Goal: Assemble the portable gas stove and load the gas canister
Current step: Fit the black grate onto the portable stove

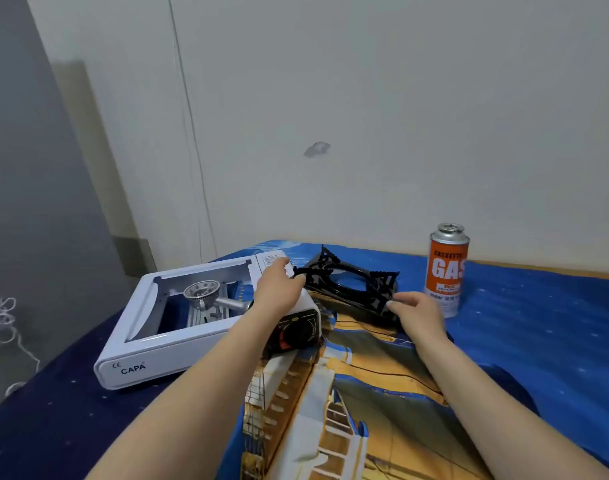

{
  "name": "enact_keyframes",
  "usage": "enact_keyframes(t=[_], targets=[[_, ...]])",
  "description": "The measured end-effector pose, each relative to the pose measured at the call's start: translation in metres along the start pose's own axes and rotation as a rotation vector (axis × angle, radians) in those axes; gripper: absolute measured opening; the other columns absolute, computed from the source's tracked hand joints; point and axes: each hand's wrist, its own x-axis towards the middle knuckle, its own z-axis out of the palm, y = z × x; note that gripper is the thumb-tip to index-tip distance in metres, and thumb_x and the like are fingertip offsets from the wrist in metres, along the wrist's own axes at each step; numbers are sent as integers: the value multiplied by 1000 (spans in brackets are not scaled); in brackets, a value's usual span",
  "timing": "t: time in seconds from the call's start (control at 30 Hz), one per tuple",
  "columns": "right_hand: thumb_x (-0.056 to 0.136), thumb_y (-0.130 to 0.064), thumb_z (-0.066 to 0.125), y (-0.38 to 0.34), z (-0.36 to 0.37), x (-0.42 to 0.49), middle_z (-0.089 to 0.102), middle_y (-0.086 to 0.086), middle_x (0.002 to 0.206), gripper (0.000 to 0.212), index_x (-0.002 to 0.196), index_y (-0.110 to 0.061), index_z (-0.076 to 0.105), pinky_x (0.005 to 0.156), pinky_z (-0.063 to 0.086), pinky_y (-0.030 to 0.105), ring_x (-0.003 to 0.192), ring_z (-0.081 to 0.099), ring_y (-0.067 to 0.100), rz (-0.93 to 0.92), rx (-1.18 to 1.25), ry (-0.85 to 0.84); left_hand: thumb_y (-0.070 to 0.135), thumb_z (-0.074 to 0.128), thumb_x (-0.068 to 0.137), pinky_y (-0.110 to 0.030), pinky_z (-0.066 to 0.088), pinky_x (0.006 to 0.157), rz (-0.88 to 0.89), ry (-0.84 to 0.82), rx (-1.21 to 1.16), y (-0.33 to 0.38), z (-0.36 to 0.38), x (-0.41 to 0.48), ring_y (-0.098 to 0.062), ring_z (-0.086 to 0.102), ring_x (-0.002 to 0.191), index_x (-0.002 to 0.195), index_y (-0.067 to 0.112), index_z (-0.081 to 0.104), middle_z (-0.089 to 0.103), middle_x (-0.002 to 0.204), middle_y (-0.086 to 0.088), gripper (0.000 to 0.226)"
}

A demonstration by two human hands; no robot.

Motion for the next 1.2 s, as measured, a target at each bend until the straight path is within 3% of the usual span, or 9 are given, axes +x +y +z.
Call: enact_keyframes(t=[0.1, 0.2, 0.27, 0.4, 0.67, 0.83, 0.97, 1.2], targets=[[87, -23, 68, 0, 4, -2, 67, 3, 101, 27, 111, -11, 67, 80, 48, 36, 94, 59, 20, 34, -21, 46, 31, 53, 90, -47, 37, 104, -11, 16, 122, 0, 4, 3, -30, 46, 127, 142, 20, 41, 51, 140, -9, 54], [88, -22, 68, 1, 10, -6, 66, 10, 83, 10, 81, -15, 66, 83, 55, 49, 84, 63, 29, 75, 17, 31, 31, 51, 91, -47, 35, 105, -34, 18, 162, -1, 7, 2, -29, 45, 128, 139, 23, 46, 54, 138, -4, 49], [89, -20, 67, 4, 12, -5, 64, 13, 78, 18, 72, -20, 60, 83, 55, 52, 84, 65, 33, 86, 43, 37, 32, 51, 92, -46, 35, 105, -36, 32, 191, 1, 8, 1, -29, 45, 127, 137, 25, 47, 55, 137, -1, 46], [90, -13, 65, 9, 19, -5, 68, 8, 86, 4, 87, -14, 61, 82, 57, 44, 83, 69, 24, 127, 144, 86, 31, 50, 92, -46, 34, 104, -48, 49, 158, 1, 9, 1, -27, 47, 125, 130, 26, 51, 58, 133, -1, 39], [89, -9, 64, 14, 22, -9, 67, -2, 82, 12, 84, -18, 59, 78, 55, 36, 82, 68, 14, 141, 276, 170, 26, 48, 94, -45, 38, 100, -41, 99, 121, 6, 13, -6, -27, 54, 114, 122, 17, 52, 62, 122, -5, 29], [89, -9, 64, 9, 25, -12, 67, 0, 86, 8, 88, -16, 61, 81, 56, 38, 85, 68, 16, 129, 303, 174, 12, 45, 94, -40, 42, 88, -49, 251, 5, 7, 14, -18, -26, 55, 93, 109, 12, 54, 62, 101, -4, 18], [90, -8, 64, 0, 28, -16, 67, 0, 87, 9, 87, -16, 61, 81, 57, 38, 85, 68, 15, 89, 312, 163, 12, 50, 94, -28, 35, 63, -7, 353, -151, 1, 7, -24, -16, 51, 77, 93, 15, 51, 56, 88, 3, 4], [90, -13, 64, -21, 39, -22, 69, 2, 92, 8, 86, -19, 61, 82, 56, 40, 88, 68, 19, -14, 256, 113, 10, 59, 89, -17, 35, 59, 23, 491, -302, -11, -17, -32, -7, 55, 72, 85, 16, 53, 58, 78, 8, 10]])
